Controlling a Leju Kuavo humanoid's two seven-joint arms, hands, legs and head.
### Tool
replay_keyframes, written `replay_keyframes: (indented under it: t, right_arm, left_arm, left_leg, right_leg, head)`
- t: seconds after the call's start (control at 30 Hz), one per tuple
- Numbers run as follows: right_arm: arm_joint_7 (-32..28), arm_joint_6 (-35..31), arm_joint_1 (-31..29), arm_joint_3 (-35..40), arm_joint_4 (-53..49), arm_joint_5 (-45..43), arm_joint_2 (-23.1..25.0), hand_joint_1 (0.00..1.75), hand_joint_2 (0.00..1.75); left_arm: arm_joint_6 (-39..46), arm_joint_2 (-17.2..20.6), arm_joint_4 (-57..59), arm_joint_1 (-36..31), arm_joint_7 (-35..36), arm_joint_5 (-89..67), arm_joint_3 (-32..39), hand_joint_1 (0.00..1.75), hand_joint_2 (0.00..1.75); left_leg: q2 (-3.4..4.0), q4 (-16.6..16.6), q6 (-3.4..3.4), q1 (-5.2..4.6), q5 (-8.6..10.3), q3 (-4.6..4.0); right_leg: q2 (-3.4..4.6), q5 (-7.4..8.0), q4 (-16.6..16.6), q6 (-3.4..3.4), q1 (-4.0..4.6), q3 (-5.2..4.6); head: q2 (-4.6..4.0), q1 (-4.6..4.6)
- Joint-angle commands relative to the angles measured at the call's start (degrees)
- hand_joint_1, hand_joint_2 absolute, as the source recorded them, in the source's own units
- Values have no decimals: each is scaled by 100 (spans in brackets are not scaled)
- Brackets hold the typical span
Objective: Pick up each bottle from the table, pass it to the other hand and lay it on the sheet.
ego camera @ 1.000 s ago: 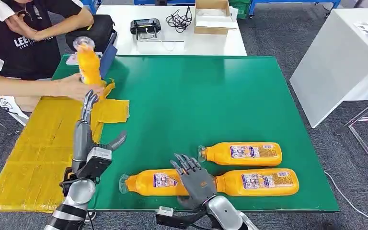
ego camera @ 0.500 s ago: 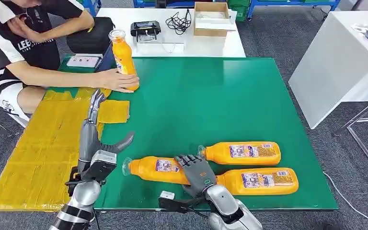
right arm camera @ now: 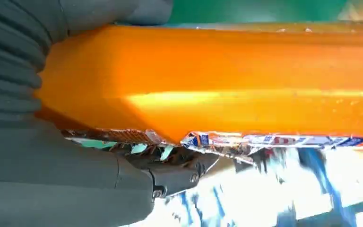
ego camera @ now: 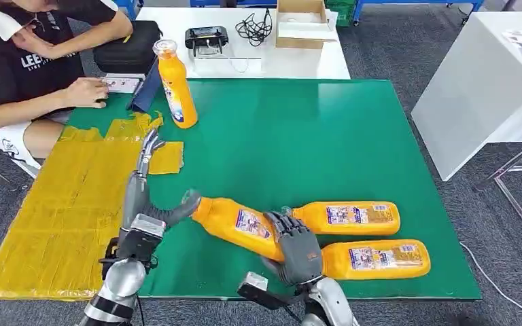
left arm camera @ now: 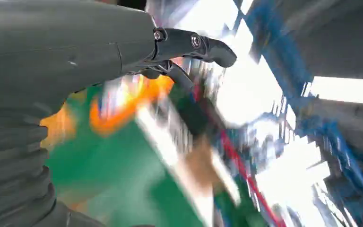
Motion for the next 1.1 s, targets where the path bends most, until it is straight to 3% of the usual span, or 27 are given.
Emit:
replay_keyframes:
  t: [0.03, 0.17, 0.33, 0.57, 0.7, 0.8, 0.83, 0.93, 1.1]
  right_arm:
    - [-1121, -378, 569, -1316, -1173, -743, 524, 175, 175]
    - [-1513, -378, 688, -1827, -1355, -780, 796, 175, 175]
    - [-1640, -378, 656, -1910, -1331, -1031, 803, 173, 175]
    - [-1696, -378, 526, -1425, -1237, -1288, 586, 175, 175]
    - [-1826, -378, 199, -472, -1016, -1497, 328, 175, 175]
    - [-1829, -378, 194, -477, -999, -1484, 360, 175, 175]
    - [-1850, -378, 171, -416, -964, -1494, 325, 159, 175]
    - [-2011, -378, -6, -17, -776, -1506, 292, 173, 175]
    - [-2197, -378, -240, 362, -288, -1224, 427, 175, 175]
  left_arm:
    - [-1854, 210, -359, 149, -32, 1680, -242, 0, 175]
    - [-2498, 243, -363, 142, 127, 2328, -321, 0, 175]
    - [-2990, 306, -303, 96, 277, 2787, -428, 0, 175]
    - [-3385, 398, -88, -38, 385, 2976, -663, 0, 175]
    - [-3421, 350, 214, -297, 460, 3115, -891, 0, 175]
    - [-3416, 340, 265, -335, 460, 3120, -901, 0, 175]
    - [-3410, 348, 283, -347, 459, 3134, -901, 0, 175]
    - [-3410, 341, 502, -451, 544, 3237, -994, 0, 175]
    - [-3303, 295, 820, -661, 612, 3317, -1112, 0, 175]
  left_leg:
    - [1, 3, -11, 7, -9, 5]
    - [-3, 1, -9, 4, -4, -4]
    - [-1, -3, -5, 2, 0, -6]
    - [-1, -4, -7, 2, -1, -2]
    - [5, -4, -7, 3, 0, -3]
    - [5, -8, -11, 7, 0, 7]
    - [4, -6, -7, 4, 1, 0]
    - [-1, -11, -9, 7, 2, 8]
    - [7, -9, -7, 5, 0, 4]
  right_leg:
    - [4, -9, 2, -9, 6, 7]
    - [-1, -7, 1, -7, 3, -3]
    - [0, -2, -2, -5, 1, -6]
    - [-1, -3, -4, -6, 1, -1]
    - [6, 0, -4, -6, 3, -4]
    - [6, 1, -10, -8, 6, 7]
    - [4, 1, -7, -6, 4, -2]
    - [0, 1, -14, -7, 6, 8]
    - [7, 1, -10, -6, 4, 3]
  head:
    - [0, -2]
    - [0, 0]
    - [0, 0]
    - [0, 0]
    - [0, -2]
    - [0, -2]
    - [0, 0]
    - [0, 0]
    - [0, 0]
